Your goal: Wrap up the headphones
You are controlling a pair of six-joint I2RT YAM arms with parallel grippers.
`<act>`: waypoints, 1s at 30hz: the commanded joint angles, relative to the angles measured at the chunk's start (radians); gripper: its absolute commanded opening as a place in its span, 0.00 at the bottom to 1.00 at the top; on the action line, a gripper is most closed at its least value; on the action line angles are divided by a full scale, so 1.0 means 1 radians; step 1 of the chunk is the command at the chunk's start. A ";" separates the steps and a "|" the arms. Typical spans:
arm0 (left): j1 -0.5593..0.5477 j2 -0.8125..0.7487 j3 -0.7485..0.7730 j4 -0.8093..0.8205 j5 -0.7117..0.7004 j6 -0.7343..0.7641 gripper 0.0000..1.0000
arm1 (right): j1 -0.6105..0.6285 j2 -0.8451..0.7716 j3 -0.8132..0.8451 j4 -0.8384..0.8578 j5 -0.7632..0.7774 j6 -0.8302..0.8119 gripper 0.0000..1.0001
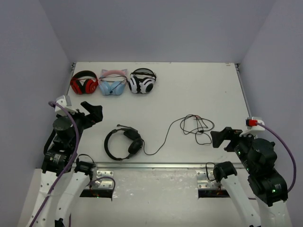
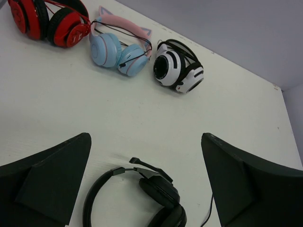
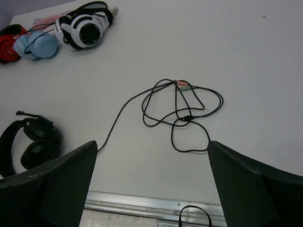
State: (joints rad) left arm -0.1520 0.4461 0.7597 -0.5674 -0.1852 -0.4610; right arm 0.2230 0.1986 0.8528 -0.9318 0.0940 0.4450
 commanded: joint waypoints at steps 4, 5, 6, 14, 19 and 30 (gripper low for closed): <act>-0.011 0.006 0.009 0.040 -0.023 -0.016 1.00 | -0.004 0.030 -0.001 0.019 -0.049 0.049 0.99; -0.012 0.012 0.010 0.041 -0.019 -0.015 1.00 | -0.004 0.024 -0.003 0.016 -0.053 0.052 0.99; -0.014 0.023 0.019 0.014 -0.022 -0.016 1.00 | -0.004 0.018 -0.008 0.022 -0.054 0.044 0.99; -0.015 0.108 0.005 -0.105 0.127 -0.273 1.00 | -0.002 0.116 0.003 -0.033 -0.124 0.077 0.99; -0.044 0.290 -0.129 -0.206 -0.055 -0.514 1.00 | -0.002 0.090 -0.083 0.062 -0.203 0.096 0.99; -0.216 0.627 -0.289 -0.109 -0.211 -0.680 1.00 | -0.002 0.088 -0.164 0.114 -0.209 0.081 0.99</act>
State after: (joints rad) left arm -0.3336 0.9741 0.5034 -0.7692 -0.3500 -1.0767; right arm 0.2230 0.2920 0.6949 -0.8948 -0.0910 0.5228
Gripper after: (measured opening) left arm 1.000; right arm 0.992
